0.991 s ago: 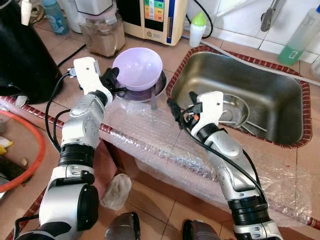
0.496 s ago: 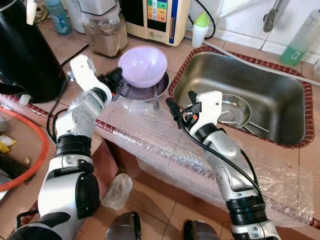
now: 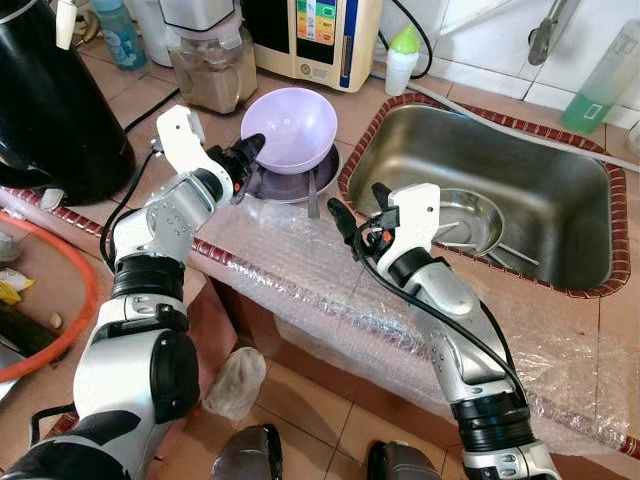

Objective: Kitchen organization

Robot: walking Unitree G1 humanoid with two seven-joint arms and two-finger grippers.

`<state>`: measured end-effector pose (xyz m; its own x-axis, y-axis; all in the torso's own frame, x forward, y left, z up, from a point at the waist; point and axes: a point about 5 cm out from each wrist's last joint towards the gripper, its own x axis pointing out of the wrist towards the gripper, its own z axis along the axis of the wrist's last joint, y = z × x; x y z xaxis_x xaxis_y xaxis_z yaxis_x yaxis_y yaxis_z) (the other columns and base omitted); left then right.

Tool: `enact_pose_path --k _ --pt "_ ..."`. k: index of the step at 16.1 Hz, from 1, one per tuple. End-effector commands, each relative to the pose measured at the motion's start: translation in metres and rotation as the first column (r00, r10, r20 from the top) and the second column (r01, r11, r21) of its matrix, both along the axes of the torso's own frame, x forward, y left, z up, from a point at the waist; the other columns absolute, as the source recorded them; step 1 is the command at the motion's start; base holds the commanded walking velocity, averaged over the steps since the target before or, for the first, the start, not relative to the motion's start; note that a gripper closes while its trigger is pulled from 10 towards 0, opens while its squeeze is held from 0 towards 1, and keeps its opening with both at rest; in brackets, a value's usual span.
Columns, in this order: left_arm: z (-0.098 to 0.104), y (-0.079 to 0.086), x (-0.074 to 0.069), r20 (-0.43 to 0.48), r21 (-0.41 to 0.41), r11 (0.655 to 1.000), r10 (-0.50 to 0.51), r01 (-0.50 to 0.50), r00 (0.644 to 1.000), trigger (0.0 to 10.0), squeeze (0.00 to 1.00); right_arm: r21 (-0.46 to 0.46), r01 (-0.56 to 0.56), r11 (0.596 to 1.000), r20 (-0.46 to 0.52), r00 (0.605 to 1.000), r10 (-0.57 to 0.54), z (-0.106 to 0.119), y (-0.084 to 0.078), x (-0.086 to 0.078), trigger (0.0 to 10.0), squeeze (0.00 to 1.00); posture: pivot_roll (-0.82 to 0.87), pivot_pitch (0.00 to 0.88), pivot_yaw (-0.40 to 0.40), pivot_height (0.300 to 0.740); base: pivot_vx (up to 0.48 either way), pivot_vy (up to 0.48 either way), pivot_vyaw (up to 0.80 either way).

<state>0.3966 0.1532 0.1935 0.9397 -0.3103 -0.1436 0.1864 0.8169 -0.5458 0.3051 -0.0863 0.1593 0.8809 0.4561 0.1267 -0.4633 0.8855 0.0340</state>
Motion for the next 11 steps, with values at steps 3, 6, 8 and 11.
enact_pose_path --k 3,6,8,11 --pt "-0.013 0.0 0.0 -0.05 0.022 1.0 -0.018 0.019 0.999 0.0 0.0 -0.013 -0.018 1.0 -0.001 1.0 0.018 -0.003 0.003 -0.001 10.0 0.0 -0.02 0.072 0.066 0.74 0.0 0.0 0.0" --pt "-0.023 -0.002 -0.002 -0.079 -0.024 1.0 -0.015 0.013 0.997 0.0 0.0 0.008 -0.122 0.992 0.025 0.992 0.122 0.001 0.01 -0.01 10.0 0.0 -0.02 0.072 0.066 0.74 0.0 0.0 0.0" --pt "-0.024 -0.002 -0.001 -0.081 -0.048 0.999 -0.013 0.009 0.997 0.0 0.0 -0.015 -0.14 0.99 0.033 0.99 0.14 0.001 0.011 -0.011 10.0 0.0 -0.03 0.072 0.065 0.74 0.0 0.0 0.0" --pt "-0.024 -0.002 0.001 -0.079 -0.089 0.996 0.004 -0.011 0.997 0.0 0.0 -0.024 -0.141 0.99 0.034 0.989 0.142 0.0 0.012 -0.012 10.0 0.0 -0.03 0.073 0.064 0.74 0.0 0.0 0.0"
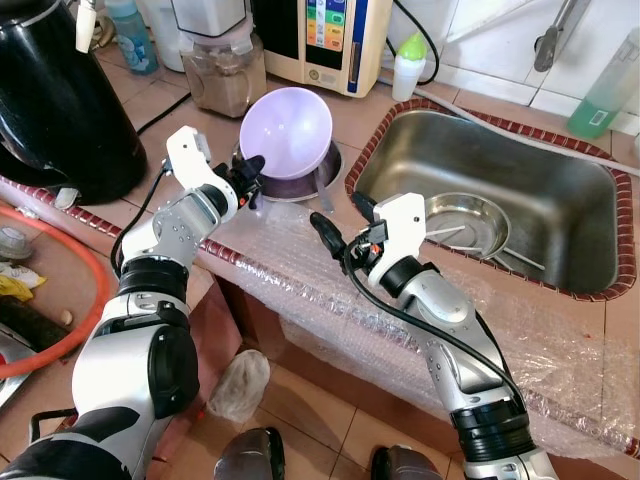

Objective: Kitchen organization

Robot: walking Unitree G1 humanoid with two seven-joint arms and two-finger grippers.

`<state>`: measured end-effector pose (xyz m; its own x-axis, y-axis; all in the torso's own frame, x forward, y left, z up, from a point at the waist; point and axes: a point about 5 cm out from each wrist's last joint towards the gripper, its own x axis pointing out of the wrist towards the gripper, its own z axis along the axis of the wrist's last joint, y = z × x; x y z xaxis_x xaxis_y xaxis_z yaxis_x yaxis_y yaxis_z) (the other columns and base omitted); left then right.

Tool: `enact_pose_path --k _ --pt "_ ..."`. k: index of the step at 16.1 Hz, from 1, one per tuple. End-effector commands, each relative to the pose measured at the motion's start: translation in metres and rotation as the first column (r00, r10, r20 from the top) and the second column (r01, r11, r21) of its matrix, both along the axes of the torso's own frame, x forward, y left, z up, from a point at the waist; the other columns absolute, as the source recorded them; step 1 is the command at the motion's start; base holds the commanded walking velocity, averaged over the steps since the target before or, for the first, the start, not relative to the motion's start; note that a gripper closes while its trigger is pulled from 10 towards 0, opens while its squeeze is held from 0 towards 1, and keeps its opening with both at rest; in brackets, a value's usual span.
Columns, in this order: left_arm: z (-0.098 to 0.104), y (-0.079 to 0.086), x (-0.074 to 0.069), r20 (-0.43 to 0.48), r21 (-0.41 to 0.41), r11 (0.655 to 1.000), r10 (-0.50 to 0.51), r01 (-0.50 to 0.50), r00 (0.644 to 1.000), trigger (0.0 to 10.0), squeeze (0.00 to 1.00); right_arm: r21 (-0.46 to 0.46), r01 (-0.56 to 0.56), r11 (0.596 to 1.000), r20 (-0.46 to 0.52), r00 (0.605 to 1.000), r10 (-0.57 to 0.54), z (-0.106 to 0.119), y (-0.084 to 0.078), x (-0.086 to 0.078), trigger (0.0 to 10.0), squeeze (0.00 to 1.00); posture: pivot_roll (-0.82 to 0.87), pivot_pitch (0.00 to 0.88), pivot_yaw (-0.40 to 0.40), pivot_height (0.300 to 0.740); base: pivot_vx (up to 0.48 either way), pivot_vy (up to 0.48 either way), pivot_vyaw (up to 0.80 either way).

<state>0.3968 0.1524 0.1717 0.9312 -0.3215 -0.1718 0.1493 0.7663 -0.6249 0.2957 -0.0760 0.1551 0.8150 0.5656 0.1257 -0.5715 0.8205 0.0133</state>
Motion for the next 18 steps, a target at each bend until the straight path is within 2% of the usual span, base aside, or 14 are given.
enact_pose_path --k 1,9,10,12,15,17,18 --pt "-0.002 -0.001 0.001 -0.015 -0.005 1.0 0.009 -0.009 1.0 0.0 0.0 -0.003 -0.019 1.0 0.027 0.999 0.019 0.004 0.002 -0.003 10.0 0.0 -0.03 0.073 0.064 0.74 0.0 0.0 0.0" --pt "-0.001 0.001 0.002 0.015 0.0 1.0 0.012 -0.012 1.0 0.0 0.0 -0.009 -0.018 1.0 0.029 0.999 0.018 0.003 0.002 -0.001 10.0 0.0 -0.02 0.073 0.06 0.74 0.0 0.0 0.0" --pt "0.003 0.001 0.002 0.055 0.0 1.0 0.014 -0.014 0.998 0.0 0.0 -0.01 -0.015 1.0 0.031 0.999 0.016 0.003 0.002 0.0 10.0 0.0 -0.02 0.072 0.06 0.74 0.0 0.0 0.0" --pt "0.011 0.003 0.002 0.171 0.088 0.996 0.016 -0.031 0.985 0.0 0.0 -0.012 -0.011 1.0 0.034 0.999 0.011 0.003 0.001 0.001 10.0 0.0 -0.02 0.069 0.058 0.74 0.0 0.0 0.0" --pt "0.019 0.003 -0.004 0.317 0.118 0.991 0.018 -0.058 0.948 0.0 0.0 -0.004 0.011 1.0 0.052 0.999 -0.011 0.005 0.0 0.003 10.0 0.0 -0.02 0.061 0.053 0.74 0.0 0.0 0.0" --pt "0.02 0.0 -0.007 0.36 0.13 0.99 0.004 -0.054 0.933 0.0 0.0 0.005 0.021 1.0 0.066 0.998 -0.022 0.007 -0.001 0.005 10.0 0.0 -0.02 0.056 0.049 0.74 0.0 0.0 0.0" --pt "0.025 -0.002 -0.012 0.427 0.151 0.987 -0.012 -0.058 0.904 0.0 0.0 0.022 0.043 0.999 0.088 0.995 -0.045 0.011 -0.003 0.007 10.0 0.0 -0.01 0.053 0.043 0.74 0.0 0.0 0.0"
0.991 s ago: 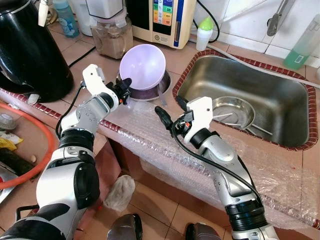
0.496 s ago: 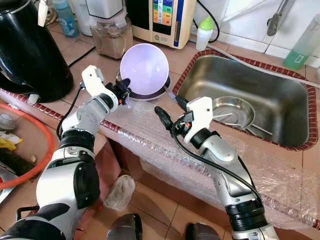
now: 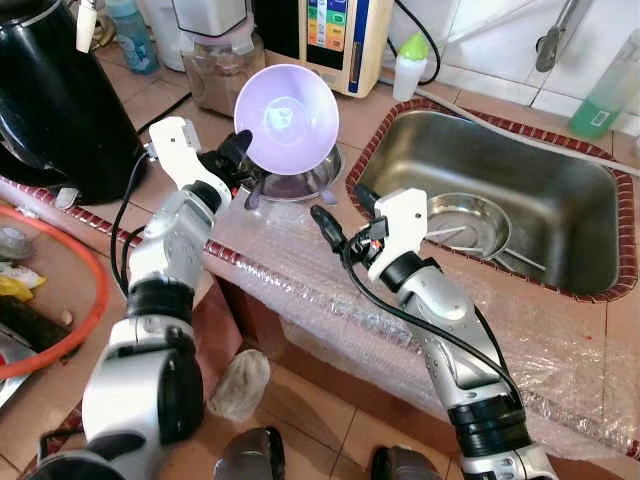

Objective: Kitchen organization

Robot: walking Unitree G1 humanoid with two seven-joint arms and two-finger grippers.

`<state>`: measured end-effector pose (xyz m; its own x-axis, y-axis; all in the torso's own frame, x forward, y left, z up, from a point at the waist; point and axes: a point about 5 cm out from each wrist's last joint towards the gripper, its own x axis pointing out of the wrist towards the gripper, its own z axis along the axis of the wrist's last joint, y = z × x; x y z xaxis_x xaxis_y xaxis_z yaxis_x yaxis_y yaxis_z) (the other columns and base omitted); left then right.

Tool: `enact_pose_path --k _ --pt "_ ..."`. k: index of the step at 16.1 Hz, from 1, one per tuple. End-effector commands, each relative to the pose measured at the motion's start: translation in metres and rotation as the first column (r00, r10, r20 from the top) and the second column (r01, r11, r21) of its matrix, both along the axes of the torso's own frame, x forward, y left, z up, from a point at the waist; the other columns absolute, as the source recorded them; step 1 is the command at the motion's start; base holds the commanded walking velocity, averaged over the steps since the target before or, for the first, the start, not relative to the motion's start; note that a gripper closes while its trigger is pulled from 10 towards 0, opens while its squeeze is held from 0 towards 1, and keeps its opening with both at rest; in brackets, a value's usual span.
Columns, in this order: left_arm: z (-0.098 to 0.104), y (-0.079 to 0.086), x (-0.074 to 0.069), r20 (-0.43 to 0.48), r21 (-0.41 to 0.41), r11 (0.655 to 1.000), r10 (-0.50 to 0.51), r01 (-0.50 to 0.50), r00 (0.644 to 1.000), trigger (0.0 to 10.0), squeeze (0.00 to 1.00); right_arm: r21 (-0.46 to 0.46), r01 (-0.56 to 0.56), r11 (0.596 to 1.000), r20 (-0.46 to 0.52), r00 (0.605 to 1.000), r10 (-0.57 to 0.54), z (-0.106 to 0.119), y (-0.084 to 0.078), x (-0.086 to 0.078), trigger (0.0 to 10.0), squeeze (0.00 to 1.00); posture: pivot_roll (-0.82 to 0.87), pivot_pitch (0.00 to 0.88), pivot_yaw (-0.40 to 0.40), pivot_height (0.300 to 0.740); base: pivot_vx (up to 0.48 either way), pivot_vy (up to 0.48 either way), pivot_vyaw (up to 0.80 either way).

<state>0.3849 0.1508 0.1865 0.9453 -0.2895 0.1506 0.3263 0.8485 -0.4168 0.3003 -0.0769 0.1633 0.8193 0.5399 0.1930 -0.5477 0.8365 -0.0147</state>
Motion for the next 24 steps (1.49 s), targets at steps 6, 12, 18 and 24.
enact_pose_path --k 6,12,18,24 --pt "0.029 -0.014 -0.039 0.332 0.215 0.977 -0.08 0.007 0.94 0.0 0.0 0.144 0.124 0.982 0.054 0.99 -0.133 0.023 -0.018 0.011 10.0 0.0 0.0 0.045 0.032 0.74 0.0 0.0 0.0" --pt "0.017 -0.039 -0.076 0.365 0.313 0.945 -0.217 0.1 0.905 0.0 0.0 0.194 0.182 0.964 0.025 0.981 -0.19 0.025 -0.022 0.022 1.6 0.0 0.01 0.041 0.031 0.74 0.0 0.0 0.0" --pt "0.016 -0.037 -0.078 0.356 0.323 0.942 -0.209 0.09 0.911 0.0 0.0 0.213 0.275 0.938 -0.062 0.961 -0.268 0.016 -0.034 0.03 0.0 0.0 0.01 0.039 0.036 0.74 0.0 0.0 0.0" --pt "0.014 -0.037 -0.076 0.347 0.33 0.94 -0.208 0.089 0.914 0.0 0.0 0.21 0.284 0.935 -0.095 0.958 -0.27 0.011 -0.036 0.032 0.0 0.0 0.01 0.035 0.039 0.74 0.0 0.0 0.0"
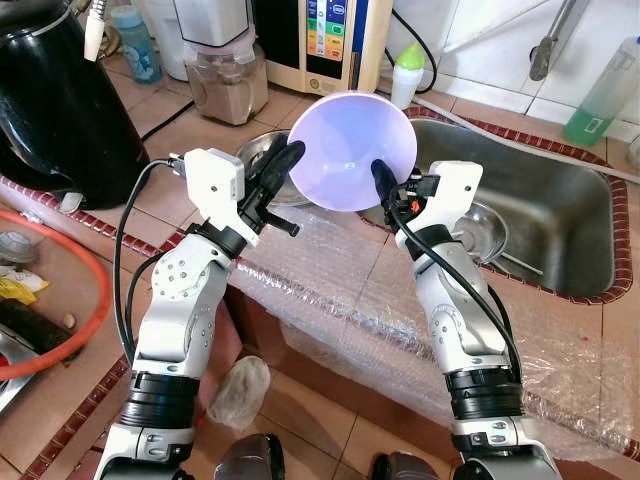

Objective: Kitchen organization

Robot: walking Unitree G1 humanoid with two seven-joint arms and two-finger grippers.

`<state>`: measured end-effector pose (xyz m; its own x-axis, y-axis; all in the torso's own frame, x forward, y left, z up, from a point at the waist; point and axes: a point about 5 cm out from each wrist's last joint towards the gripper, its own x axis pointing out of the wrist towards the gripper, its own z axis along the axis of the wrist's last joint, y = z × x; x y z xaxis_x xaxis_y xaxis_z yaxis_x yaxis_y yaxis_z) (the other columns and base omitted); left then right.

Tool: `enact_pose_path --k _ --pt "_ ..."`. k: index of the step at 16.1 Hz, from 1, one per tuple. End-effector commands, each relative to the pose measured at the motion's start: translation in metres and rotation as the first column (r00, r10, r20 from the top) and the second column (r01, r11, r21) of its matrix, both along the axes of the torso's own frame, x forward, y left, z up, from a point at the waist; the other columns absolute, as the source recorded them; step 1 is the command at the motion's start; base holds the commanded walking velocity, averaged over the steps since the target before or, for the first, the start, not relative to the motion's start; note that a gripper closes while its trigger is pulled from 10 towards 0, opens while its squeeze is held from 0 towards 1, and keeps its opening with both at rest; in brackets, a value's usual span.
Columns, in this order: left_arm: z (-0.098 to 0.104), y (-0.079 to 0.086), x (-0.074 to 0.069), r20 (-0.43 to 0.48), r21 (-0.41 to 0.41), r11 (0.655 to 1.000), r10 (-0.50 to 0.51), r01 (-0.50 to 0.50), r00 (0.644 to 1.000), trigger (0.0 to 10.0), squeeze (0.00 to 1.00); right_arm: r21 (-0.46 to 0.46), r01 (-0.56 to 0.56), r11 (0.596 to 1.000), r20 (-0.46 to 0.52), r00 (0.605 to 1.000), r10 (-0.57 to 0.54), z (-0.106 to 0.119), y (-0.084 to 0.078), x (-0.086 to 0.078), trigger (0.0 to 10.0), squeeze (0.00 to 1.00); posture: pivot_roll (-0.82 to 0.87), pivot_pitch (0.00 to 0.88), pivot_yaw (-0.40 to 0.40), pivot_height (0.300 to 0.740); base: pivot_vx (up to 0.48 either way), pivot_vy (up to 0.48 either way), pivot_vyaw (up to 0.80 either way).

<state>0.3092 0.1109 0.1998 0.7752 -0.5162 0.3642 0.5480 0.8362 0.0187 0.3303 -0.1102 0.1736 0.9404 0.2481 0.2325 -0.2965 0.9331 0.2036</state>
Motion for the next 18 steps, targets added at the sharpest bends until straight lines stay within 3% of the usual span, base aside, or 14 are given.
enact_pose_path --k 1,14,15,16,17,18 --pt "0.001 0.002 -0.001 0.005 0.006 1.0 0.011 -0.011 1.0 0.0 0.0 0.011 0.008 1.0 -0.014 1.0 -0.008 0.0 -0.003 0.003 0.0 0.0 0.01 0.034 0.039 0.74 0.0 0.0 0.0" --pt "-0.002 -0.004 -0.001 -0.006 0.046 0.999 -0.019 0.019 1.0 0.0 0.0 0.044 0.038 0.998 -0.011 0.999 -0.038 0.001 -0.009 0.008 0.0 0.0 0.02 0.036 0.042 0.74 0.0 0.0 0.0" --pt "-0.002 -0.006 0.0 -0.007 0.053 0.998 -0.031 0.031 1.0 1.9 0.0 0.045 0.044 0.998 -0.013 0.999 -0.044 0.001 -0.01 0.008 0.0 0.0 0.01 0.035 0.045 0.74 0.0 0.0 0.0" --pt "-0.002 -0.007 0.0 -0.009 0.057 0.998 -0.039 0.039 0.999 5.9 0.0 0.044 0.048 0.998 -0.012 0.999 -0.047 0.001 -0.01 0.008 0.0 0.0 0.01 0.035 0.045 0.74 0.0 0.0 0.0" --pt "-0.004 -0.009 0.003 -0.003 0.106 0.994 -0.026 0.026 1.0 10.0 0.83 0.044 0.067 0.997 -0.003 0.998 -0.067 0.003 -0.013 0.009 0.0 0.0 0.01 0.036 0.046 0.74 0.0 0.0 0.0" --pt "-0.005 -0.009 0.004 0.0 0.124 0.992 -0.012 0.012 1.0 10.0 0.83 0.045 0.08 0.996 0.0 0.997 -0.08 0.004 -0.015 0.01 0.0 0.0 0.01 0.036 0.046 0.74 0.0 0.0 0.0"
